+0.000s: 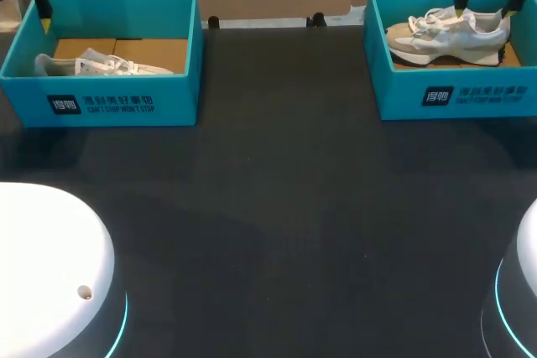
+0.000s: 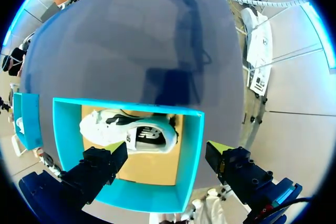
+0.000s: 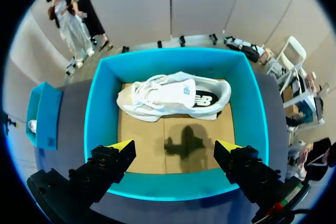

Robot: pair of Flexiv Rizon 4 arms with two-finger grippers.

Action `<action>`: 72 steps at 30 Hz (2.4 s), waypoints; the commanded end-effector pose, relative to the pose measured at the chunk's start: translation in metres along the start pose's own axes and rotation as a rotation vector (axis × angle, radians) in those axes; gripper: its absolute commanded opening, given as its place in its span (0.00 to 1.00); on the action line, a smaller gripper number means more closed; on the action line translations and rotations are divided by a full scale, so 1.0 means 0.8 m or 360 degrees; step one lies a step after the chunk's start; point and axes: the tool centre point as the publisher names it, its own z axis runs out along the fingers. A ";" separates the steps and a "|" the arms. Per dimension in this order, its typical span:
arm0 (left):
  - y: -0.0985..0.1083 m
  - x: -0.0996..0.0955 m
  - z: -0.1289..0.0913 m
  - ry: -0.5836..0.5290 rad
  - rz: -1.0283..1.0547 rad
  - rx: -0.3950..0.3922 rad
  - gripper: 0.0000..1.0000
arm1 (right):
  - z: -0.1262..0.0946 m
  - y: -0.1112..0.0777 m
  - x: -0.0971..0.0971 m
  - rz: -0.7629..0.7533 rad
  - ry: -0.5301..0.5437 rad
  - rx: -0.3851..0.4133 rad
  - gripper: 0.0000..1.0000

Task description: Take the shoe out of the shoebox, open the shoe tongue, remove and reinsert the insole, then place the shoe into the shoebox

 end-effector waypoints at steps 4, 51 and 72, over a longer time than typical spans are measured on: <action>-0.002 0.000 -0.001 0.0003 0.0001 -0.0005 1.00 | 0.018 0.013 -0.014 0.0076 -0.0073 0.0088 1.00; -0.002 0.000 -0.001 0.0003 0.0001 -0.0005 1.00 | 0.153 0.100 -0.124 0.0136 -0.0226 0.0453 0.50; -0.002 0.000 -0.001 0.0003 0.0001 -0.0005 1.00 | 0.198 0.087 -0.148 0.0140 -0.0282 0.0534 0.52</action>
